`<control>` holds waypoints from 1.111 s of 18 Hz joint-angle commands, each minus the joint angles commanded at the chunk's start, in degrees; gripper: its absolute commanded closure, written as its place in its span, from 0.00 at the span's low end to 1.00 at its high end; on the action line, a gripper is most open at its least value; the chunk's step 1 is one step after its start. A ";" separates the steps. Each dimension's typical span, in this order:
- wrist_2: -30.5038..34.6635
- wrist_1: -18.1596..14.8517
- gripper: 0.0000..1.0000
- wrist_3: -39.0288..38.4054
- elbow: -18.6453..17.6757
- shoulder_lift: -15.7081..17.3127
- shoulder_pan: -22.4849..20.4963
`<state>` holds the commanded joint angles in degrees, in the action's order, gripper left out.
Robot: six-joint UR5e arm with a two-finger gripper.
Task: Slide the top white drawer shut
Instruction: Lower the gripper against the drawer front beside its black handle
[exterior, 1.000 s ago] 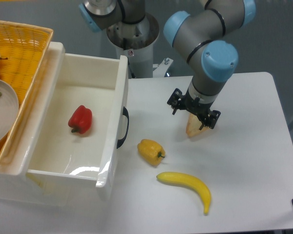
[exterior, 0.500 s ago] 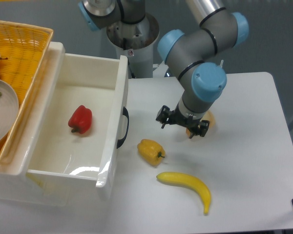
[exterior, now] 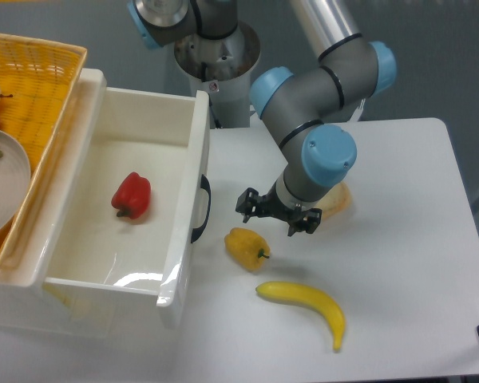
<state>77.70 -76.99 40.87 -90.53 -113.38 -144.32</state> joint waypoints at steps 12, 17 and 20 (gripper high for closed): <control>-2.99 -0.26 0.00 -2.11 0.44 -0.44 2.02; -3.95 -0.35 0.00 -2.11 0.44 -0.35 2.11; -4.22 -0.35 0.00 -2.11 0.44 -0.35 2.20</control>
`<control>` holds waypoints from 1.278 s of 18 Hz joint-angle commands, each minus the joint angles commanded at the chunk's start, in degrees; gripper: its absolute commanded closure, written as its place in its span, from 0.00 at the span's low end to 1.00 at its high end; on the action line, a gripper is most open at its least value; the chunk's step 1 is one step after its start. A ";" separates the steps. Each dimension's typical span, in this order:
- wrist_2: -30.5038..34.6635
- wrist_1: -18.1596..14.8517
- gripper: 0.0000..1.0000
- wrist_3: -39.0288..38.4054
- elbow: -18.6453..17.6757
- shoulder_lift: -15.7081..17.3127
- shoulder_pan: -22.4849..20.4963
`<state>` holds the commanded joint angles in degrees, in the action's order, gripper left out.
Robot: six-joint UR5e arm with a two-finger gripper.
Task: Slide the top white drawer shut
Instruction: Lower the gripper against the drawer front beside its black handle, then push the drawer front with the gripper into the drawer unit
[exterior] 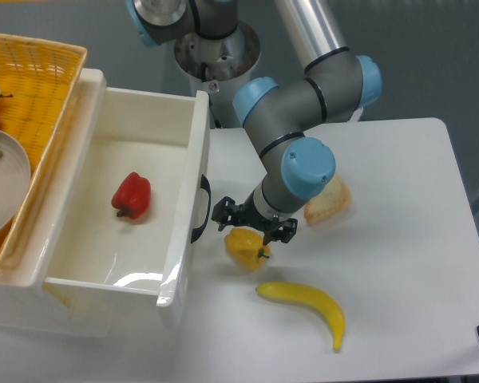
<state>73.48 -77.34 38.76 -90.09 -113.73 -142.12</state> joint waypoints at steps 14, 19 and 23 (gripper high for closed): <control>-1.85 -0.79 0.00 -0.35 0.17 0.97 0.70; -1.85 -0.88 0.00 -1.40 0.17 1.49 1.67; -1.85 -0.97 0.00 -2.55 0.18 1.93 2.98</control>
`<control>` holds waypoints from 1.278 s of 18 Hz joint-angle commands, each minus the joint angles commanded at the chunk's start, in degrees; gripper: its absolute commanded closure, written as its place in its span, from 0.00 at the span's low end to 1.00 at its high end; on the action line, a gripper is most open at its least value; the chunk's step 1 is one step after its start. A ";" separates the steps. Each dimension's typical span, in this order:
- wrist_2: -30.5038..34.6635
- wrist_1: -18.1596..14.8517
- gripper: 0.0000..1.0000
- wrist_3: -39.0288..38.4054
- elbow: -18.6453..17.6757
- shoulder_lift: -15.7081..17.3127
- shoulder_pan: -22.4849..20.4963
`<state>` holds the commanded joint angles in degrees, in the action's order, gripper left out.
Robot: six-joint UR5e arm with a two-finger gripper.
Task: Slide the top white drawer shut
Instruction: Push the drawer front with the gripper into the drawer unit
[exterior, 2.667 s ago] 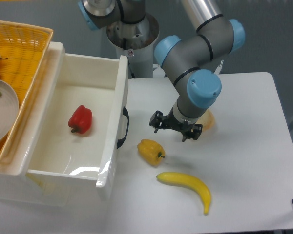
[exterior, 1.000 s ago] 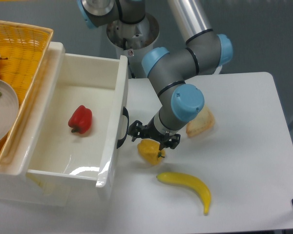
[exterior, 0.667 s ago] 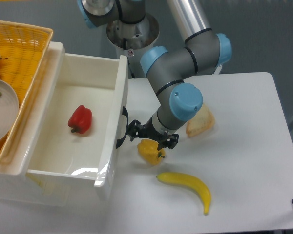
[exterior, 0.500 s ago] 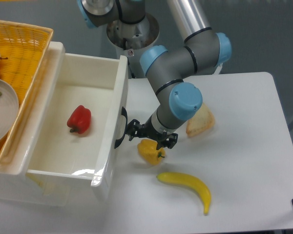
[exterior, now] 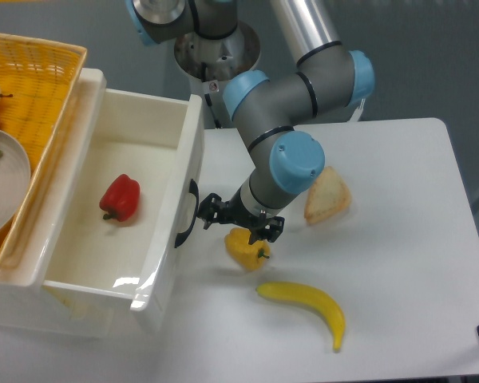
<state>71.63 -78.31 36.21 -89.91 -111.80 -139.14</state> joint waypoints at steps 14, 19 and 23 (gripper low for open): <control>0.17 0.09 0.00 -1.85 0.35 0.62 1.68; 0.09 0.09 0.00 -1.76 0.88 0.44 1.50; 0.26 0.17 0.00 -1.50 1.58 -0.53 0.71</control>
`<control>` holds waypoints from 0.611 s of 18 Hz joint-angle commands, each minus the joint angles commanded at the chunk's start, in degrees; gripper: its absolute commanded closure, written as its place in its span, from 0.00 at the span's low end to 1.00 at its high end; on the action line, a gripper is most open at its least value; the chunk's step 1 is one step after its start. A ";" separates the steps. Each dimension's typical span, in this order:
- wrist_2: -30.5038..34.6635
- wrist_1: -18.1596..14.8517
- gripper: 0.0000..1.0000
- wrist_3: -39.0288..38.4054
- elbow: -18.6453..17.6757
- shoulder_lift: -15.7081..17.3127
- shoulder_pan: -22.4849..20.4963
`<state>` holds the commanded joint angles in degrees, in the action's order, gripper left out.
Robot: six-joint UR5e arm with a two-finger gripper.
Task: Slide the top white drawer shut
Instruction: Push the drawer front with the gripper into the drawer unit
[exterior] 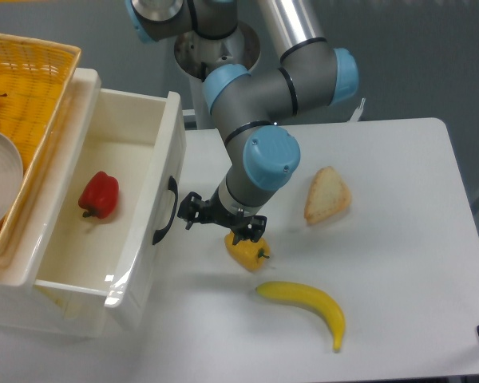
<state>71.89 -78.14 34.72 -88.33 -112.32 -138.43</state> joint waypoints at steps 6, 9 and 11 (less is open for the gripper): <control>0.18 0.00 0.00 0.00 -0.35 -0.35 0.17; 0.09 0.00 0.00 -0.26 -0.35 -0.44 0.53; 0.17 0.00 0.00 -0.26 -0.53 -0.79 0.79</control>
<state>72.07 -78.13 34.45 -88.86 -113.11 -137.64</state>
